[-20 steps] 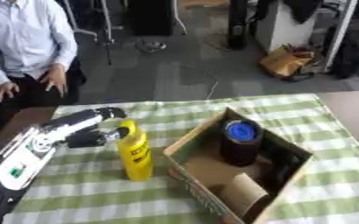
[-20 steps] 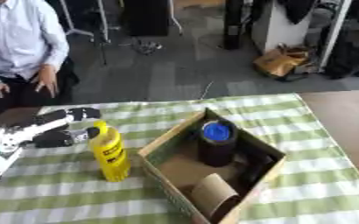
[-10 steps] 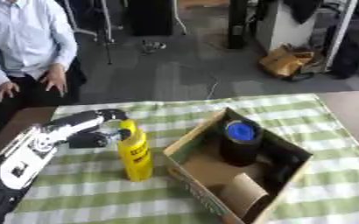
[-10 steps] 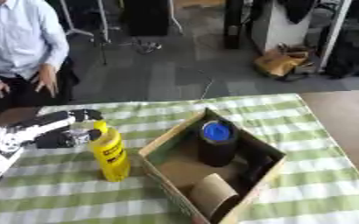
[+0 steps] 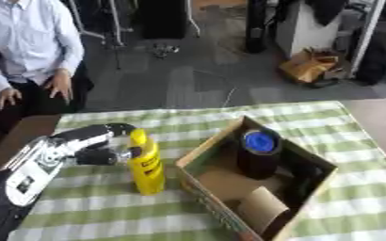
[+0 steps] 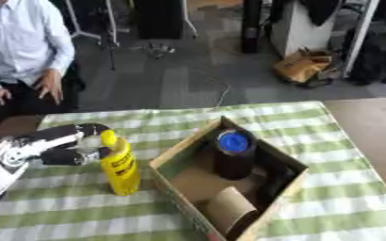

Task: Pick up objects on the table and place them in the box.

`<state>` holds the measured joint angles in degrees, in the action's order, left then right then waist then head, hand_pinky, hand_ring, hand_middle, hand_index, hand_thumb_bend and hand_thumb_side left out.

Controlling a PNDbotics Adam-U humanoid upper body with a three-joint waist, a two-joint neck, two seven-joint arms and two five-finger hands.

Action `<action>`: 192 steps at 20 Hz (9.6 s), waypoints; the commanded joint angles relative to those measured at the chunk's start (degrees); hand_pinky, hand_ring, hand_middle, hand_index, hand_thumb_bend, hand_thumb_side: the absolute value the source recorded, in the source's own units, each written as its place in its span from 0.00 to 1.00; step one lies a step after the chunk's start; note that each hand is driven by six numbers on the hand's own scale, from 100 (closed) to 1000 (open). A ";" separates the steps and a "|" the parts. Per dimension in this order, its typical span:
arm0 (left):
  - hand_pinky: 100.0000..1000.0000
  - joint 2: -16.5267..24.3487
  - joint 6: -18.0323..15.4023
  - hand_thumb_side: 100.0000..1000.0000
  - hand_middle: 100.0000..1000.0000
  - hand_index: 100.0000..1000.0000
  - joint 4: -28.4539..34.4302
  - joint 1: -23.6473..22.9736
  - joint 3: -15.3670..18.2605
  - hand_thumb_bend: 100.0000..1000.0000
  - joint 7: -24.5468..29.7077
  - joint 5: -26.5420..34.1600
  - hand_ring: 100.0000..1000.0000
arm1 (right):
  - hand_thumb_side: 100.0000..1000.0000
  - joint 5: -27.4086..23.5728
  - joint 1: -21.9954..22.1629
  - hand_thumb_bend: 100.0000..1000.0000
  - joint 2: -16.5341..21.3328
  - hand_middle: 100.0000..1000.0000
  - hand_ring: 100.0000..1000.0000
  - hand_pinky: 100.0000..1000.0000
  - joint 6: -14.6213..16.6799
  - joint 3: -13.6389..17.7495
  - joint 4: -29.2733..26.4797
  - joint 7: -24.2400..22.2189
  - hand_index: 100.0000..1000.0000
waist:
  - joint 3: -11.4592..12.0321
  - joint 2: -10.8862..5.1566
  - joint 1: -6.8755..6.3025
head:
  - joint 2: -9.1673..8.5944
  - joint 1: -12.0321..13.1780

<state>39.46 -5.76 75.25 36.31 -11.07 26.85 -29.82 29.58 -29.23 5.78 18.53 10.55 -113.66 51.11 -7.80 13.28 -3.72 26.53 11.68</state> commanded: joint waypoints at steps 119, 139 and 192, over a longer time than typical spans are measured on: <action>0.12 -1.50 1.27 0.42 0.43 0.61 0.52 -0.49 1.79 0.00 -16.60 14.72 0.34 | 0.95 -1.15 -1.73 0.00 0.17 0.64 0.71 0.78 2.22 1.09 -0.93 0.86 0.54 | -0.27 -0.50 0.63 | -2.10 0.00; 0.10 -0.25 3.26 0.41 0.41 0.59 5.71 1.33 4.24 0.00 -22.41 18.81 0.31 | 0.93 -1.04 -1.65 0.00 0.34 0.64 0.71 0.78 2.41 1.35 -0.93 0.86 0.54 | -0.08 -0.92 0.24 | -1.59 -0.19; 0.12 -16.69 8.69 0.44 0.42 0.60 -5.16 22.88 -0.36 0.00 -13.83 22.55 0.31 | 0.92 -1.10 -0.49 0.00 -0.40 0.64 0.71 0.78 3.25 0.05 -0.93 0.86 0.53 | -1.70 -3.50 -2.10 | 1.73 -0.95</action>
<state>22.26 3.07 70.38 57.53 -11.78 12.79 -6.76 28.68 -29.17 5.19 19.83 10.89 -113.66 50.34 -9.50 10.94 -6.05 27.70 10.56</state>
